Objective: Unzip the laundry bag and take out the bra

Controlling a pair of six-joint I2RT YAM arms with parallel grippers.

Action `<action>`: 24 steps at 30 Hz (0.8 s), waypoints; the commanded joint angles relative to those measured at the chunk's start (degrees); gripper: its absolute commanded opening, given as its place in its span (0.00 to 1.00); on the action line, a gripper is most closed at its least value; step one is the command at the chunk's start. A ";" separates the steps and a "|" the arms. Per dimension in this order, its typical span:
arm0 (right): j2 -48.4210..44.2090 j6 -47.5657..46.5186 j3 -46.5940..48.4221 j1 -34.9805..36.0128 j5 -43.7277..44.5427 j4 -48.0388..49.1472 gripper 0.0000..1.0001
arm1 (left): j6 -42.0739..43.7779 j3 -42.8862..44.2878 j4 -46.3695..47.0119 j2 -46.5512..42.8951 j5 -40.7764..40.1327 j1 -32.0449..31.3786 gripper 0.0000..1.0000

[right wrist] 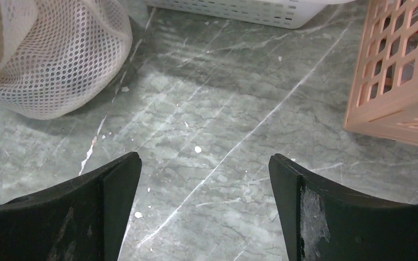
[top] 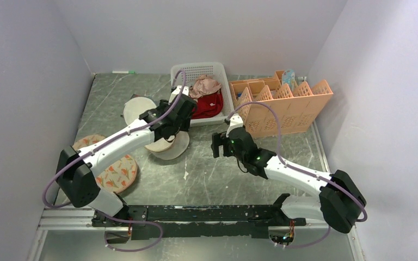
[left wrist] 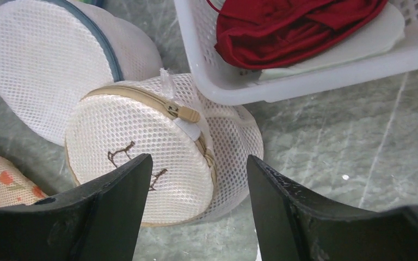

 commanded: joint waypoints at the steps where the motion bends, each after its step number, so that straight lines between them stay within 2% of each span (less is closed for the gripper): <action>1: -1.24 0.48 -0.93 -0.93 -1.92 2.65 0.89 | -2.38 0.15 -0.77 1.52 -5.91 -0.43 0.73; 3: -1.57 0.58 -0.78 -1.07 -1.77 2.18 0.89 | -3.71 -0.32 -0.28 2.00 -6.84 -0.34 0.70; 7: -2.91 0.06 -0.38 -1.12 -1.43 0.60 0.89 | -4.70 -1.82 4.75 2.08 -4.90 -0.41 0.72; 12: -4.43 -0.48 0.39 -1.16 0.19 -1.16 0.89 | -6.76 -2.04 3.87 4.33 -6.24 -0.40 0.73; 15: -4.90 0.25 2.31 -1.20 0.29 -5.53 0.89 | -6.97 -5.51 6.47 2.76 -5.04 -0.08 0.73; 18: -6.30 1.22 3.33 -1.20 -0.46 -9.48 0.89 | -6.22 -8.70 10.39 0.70 -0.85 2.48 0.67; 24: -11.31 4.57 2.93 -1.20 -2.78 -11.70 0.92 | -3.11 -9.88 12.64 -0.78 -0.31 4.62 0.50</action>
